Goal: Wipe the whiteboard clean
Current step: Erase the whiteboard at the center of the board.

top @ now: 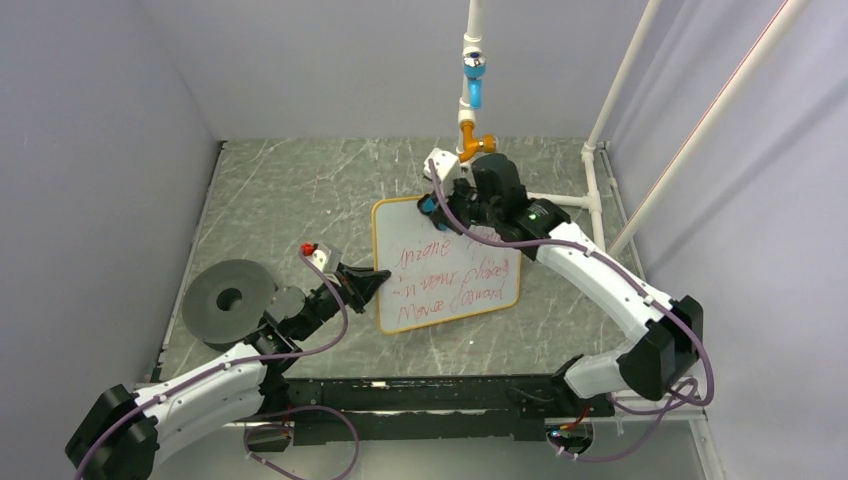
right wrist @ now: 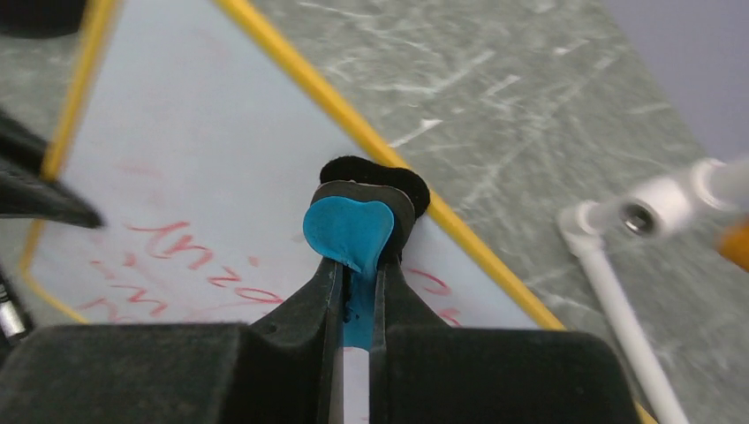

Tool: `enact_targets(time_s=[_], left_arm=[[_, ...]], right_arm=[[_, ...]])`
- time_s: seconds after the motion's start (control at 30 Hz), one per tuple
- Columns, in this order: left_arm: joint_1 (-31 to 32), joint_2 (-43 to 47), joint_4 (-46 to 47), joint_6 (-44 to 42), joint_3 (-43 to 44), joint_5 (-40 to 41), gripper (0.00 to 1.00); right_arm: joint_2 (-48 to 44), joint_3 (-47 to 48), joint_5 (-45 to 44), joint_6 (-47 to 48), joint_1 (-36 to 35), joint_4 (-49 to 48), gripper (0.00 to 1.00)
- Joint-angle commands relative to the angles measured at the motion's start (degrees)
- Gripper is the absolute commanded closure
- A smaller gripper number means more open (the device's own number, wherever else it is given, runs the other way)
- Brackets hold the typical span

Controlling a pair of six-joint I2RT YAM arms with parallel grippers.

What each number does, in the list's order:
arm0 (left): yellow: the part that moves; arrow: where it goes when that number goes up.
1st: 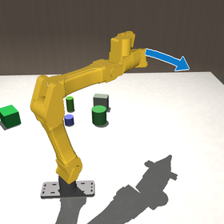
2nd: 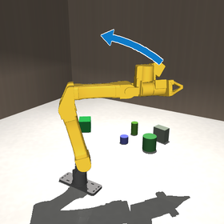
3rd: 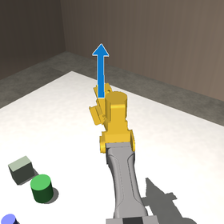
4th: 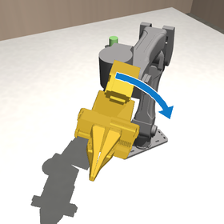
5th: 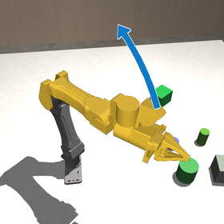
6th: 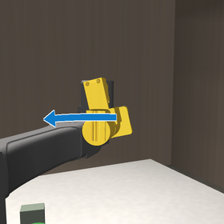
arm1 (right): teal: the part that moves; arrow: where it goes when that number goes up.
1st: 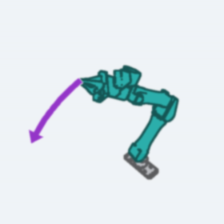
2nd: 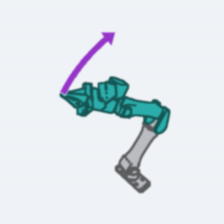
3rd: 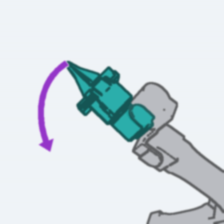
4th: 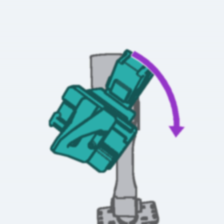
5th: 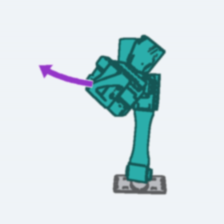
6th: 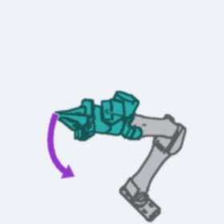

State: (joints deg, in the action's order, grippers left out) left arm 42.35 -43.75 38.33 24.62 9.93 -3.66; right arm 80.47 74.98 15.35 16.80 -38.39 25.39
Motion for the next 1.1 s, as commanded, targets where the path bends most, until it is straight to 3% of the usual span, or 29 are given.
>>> enact_targets(time_s=[0.0, 0.17, 0.37, 0.5, 0.67, 0.8, 0.93, 1.07], left_arm=[[0.48, 0.24, -5.47, -12.24, -0.26, -3.43, 1.00], [0.51, 0.08, -5.28, -12.22, -0.20, -3.87, 1.00], [0.53, -0.20, -5.31, -11.83, -0.18, -3.82, 1.00], [0.46, 0.28, -5.86, -11.73, -0.18, -3.92, 1.00], [0.49, 0.87, -6.27, -12.27, -0.27, -4.05, 1.00], [0.50, 0.39, -5.92, -12.49, -0.27, -4.37, 1.00], [0.46, 0.21, -5.90, -12.19, -0.31, -4.41, 1.00], [0.50, 0.26, -6.01, -11.78, -0.50, -4.57, 1.00]], right_arm=[[-4.89, -8.05, -7.48, 2.30, 2.16, -5.89, 1.00], [-6.48, -14.72, -1.39, 4.41, -1.30, -6.33, 1.00], [-1.14, -2.58, -1.23, 2.50, -3.97, -2.67, 1.00], [0.14, 2.35, -5.22, -0.02, 0.38, -2.56, 1.00], [-4.23, -7.29, -7.69, 1.83, 3.08, -6.33, 1.00], [-6.05, -12.65, -1.57, 2.54, 1.52, -6.65, 1.00], [-4.00, -8.12, 1.40, 2.18, -1.78, -4.23, 1.00], [-2.08, -1.66, -0.87, -0.50, -0.55, -2.96, 1.00]])
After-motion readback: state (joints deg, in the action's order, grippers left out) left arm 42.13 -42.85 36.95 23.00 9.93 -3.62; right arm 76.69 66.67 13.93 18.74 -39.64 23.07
